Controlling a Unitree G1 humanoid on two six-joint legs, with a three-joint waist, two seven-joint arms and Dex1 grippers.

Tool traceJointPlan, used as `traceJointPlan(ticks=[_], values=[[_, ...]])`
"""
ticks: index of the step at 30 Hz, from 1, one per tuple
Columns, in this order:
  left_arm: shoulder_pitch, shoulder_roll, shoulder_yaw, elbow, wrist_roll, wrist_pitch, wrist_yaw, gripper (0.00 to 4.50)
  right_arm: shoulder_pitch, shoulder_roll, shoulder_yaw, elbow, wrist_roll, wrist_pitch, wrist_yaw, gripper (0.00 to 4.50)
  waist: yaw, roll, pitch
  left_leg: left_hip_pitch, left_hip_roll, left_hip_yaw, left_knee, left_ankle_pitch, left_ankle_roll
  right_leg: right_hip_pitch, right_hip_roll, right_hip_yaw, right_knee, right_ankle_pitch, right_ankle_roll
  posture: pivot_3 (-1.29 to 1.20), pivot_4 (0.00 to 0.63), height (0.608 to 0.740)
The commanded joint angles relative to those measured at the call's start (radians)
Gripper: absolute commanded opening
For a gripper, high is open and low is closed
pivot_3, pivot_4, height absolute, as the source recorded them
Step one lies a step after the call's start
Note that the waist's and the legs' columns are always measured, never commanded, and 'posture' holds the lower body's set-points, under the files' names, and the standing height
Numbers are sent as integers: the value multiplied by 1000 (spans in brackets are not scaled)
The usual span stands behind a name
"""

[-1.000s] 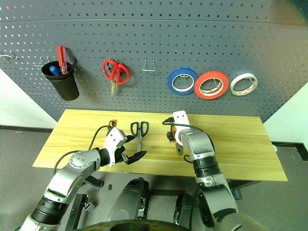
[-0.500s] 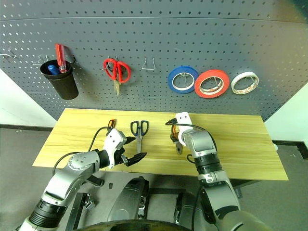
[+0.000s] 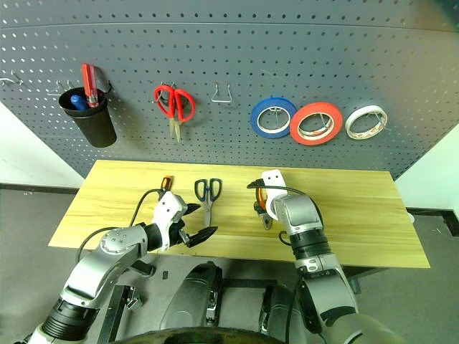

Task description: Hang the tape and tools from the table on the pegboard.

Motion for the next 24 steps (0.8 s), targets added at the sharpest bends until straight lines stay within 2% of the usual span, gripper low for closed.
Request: traceJointPlan(ticks=[1,4,5,16,24], values=[[1,9,22,-46,-15,-3,1,4500,-13,-1,-12,-12,-6,1,-4,3290,0,0,0,0,0,0,0,0,0,0,0,0,0,0,0,400,157,629],[-1,8,22,-43,-14,-4,2,4500,-14,-1,-12,-9,-6,-2,-3,2297,0,0,0,0,0,0,0,0,0,0,0,0,0,0,0,403,155,629],[-2,8,22,-41,-14,-5,1,4500,-15,-1,-11,-7,-7,-4,-2,2199,0,0,0,0,0,0,0,0,0,0,0,0,0,0,0,404,154,629],[-18,0,26,-25,-11,-17,2,4500,-15,-3,14,-29,-6,-63,30,2201,1,0,1,0,0,0,0,0,0,0,0,0,0,0,0,406,140,629],[-39,-17,40,-5,-18,-40,-3,4500,36,-37,29,-227,-7,-78,65,2201,3,0,1,-1,0,0,0,0,0,0,0,0,0,0,0,402,129,629]])
